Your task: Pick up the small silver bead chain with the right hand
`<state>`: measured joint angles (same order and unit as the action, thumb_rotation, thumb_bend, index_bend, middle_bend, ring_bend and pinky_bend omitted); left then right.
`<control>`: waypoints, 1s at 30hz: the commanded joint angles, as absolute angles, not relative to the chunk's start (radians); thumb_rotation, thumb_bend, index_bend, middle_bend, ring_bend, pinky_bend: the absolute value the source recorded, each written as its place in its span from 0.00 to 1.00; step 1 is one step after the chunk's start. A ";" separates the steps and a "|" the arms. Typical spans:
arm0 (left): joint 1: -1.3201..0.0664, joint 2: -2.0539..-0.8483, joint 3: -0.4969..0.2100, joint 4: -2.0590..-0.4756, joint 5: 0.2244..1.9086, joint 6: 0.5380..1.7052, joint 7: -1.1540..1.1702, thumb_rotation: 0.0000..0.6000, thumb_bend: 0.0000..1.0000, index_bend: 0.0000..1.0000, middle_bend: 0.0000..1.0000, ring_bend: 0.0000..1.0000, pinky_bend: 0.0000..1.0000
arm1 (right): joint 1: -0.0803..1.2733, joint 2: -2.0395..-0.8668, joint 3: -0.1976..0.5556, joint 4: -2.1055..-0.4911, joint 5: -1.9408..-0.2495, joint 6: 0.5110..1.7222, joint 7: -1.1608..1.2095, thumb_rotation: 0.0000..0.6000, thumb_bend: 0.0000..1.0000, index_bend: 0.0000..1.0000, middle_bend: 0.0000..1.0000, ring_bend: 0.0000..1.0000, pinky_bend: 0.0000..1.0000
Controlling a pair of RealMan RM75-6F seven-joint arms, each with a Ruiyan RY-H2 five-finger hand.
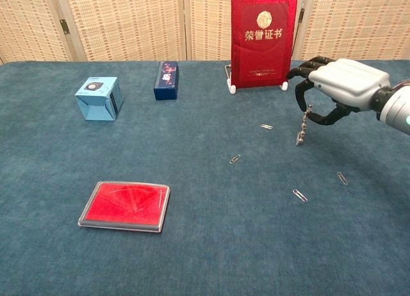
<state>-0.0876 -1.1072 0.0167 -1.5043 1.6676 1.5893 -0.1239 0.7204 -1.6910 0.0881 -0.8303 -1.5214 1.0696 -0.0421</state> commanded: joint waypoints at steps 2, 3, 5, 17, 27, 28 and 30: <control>-0.088 -1.109 0.017 -1.502 1.669 1.588 -0.118 1.00 0.50 0.00 0.00 0.00 0.00 | 0.712 -1.677 0.085 -0.851 -1.528 1.090 -0.037 1.00 0.49 0.80 0.15 0.08 0.00; -0.088 -1.109 0.017 -1.502 1.668 1.587 -0.115 1.00 0.50 0.00 0.00 0.00 0.00 | 0.706 -1.669 0.082 -0.863 -1.530 1.100 -0.034 1.00 0.49 0.80 0.15 0.08 0.00; -0.087 -1.111 0.016 -1.503 1.665 1.586 -0.109 1.00 0.50 0.00 0.00 0.00 0.00 | 0.688 -1.645 0.072 -0.896 -1.541 1.129 -0.033 1.00 0.49 0.80 0.15 0.08 0.00; -0.084 -1.123 0.013 -1.517 1.668 1.592 -0.059 1.00 0.50 0.00 0.00 0.00 0.00 | 0.551 -1.511 -0.025 -1.075 -1.615 1.276 -0.051 1.00 0.49 0.80 0.16 0.08 0.00; -0.082 -1.125 0.016 -1.521 1.676 1.596 -0.044 1.00 0.50 0.00 0.00 0.00 0.00 | 0.516 -1.528 -0.054 -1.037 -1.645 1.287 -0.052 1.00 0.49 0.80 0.16 0.08 0.00; -0.082 -1.125 0.015 -1.521 1.675 1.596 -0.045 1.00 0.50 0.00 0.00 0.00 0.00 | 0.517 -1.531 -0.051 -1.033 -1.645 1.286 -0.049 1.00 0.49 0.80 0.16 0.08 0.00; -0.082 -1.125 0.015 -1.521 1.674 1.596 -0.046 1.00 0.50 0.00 0.00 0.00 0.00 | 0.518 -1.534 -0.050 -1.030 -1.647 1.281 -0.041 1.00 0.49 0.80 0.16 0.08 0.00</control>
